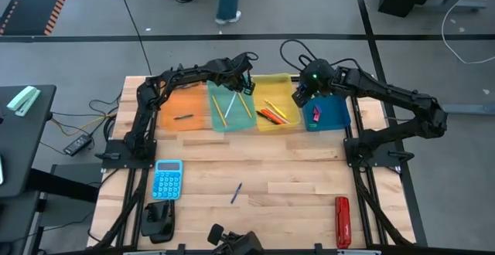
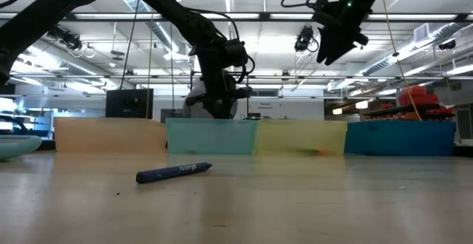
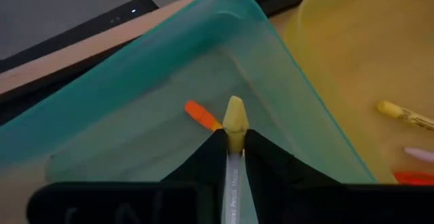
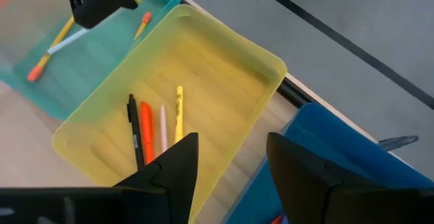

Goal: Sort crayons/erasers/pens/pencils in bins
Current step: Put the white pencil into the green bin, then put the blue crayon into the orange bin

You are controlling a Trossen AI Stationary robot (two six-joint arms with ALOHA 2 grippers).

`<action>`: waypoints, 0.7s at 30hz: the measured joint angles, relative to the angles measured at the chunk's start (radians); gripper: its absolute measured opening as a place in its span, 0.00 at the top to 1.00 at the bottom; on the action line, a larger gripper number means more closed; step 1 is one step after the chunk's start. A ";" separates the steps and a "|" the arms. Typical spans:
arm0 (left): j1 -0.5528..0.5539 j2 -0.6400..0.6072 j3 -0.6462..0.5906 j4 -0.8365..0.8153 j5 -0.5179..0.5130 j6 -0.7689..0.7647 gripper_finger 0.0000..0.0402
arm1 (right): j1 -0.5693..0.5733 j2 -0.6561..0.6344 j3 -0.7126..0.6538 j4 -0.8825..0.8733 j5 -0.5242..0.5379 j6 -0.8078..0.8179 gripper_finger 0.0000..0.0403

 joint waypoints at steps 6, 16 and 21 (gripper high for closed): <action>0.000 0.000 0.000 -0.014 0.003 0.001 0.82 | 0.000 0.000 0.000 0.025 0.000 -0.003 0.54; 0.011 0.000 0.000 -0.014 0.003 0.008 0.80 | 0.000 0.000 0.000 0.029 0.000 -0.007 0.54; 0.000 -0.008 0.001 -0.016 0.007 0.002 0.79 | 0.001 0.000 0.000 0.028 0.000 -0.006 0.54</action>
